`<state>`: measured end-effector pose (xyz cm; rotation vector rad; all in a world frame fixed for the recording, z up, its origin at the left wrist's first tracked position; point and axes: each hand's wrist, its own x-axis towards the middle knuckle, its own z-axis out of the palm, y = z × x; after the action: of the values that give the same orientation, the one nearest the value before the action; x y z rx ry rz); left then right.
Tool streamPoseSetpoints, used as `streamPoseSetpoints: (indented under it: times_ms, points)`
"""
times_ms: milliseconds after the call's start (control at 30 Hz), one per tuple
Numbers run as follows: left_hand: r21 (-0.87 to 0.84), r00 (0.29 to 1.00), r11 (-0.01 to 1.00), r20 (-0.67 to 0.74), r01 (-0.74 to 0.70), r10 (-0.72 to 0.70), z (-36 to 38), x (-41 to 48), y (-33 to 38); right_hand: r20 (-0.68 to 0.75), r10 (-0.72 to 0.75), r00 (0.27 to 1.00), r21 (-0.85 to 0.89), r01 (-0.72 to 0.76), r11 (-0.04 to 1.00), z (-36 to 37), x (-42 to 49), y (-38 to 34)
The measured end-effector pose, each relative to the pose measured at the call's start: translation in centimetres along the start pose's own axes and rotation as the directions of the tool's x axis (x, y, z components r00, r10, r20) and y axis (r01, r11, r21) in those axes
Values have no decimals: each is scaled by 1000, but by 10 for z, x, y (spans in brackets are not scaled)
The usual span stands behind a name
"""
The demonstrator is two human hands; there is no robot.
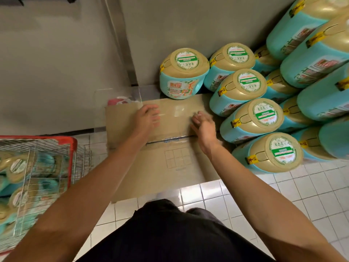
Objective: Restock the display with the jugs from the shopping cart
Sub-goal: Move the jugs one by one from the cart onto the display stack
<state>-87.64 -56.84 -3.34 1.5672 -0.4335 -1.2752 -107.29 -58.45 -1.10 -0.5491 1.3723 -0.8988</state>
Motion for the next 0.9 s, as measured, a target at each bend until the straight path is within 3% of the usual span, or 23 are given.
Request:
streamPoseSetpoints:
  times_ms: [167, 367, 500, 700, 900]
  points:
    - [-5, 990, 991, -22, -137, 137, -43, -91, -33, 117, -11, 993, -58, 18, 998, -24, -73, 11]
    - [-20, 984, 987, -89, -159, 157, -90, -208, -92, 284, -150, 947, -204, 213, 956, -65, -156, 55]
    - [-33, 975, 981, -125, -189, 183, -122, -288, -144, 444, -187, 876, -377, 372, 848, -102, -207, 112]
    - [-61, 950, 976, -251, -209, 188, -189, -417, -210, 640, -44, 767, -490, 451, 746, -133, -293, 185]
    - [45, 919, 982, -346, -182, 187, -264, -521, -253, 791, 92, 605, -494, 543, 679, -104, -370, 242]
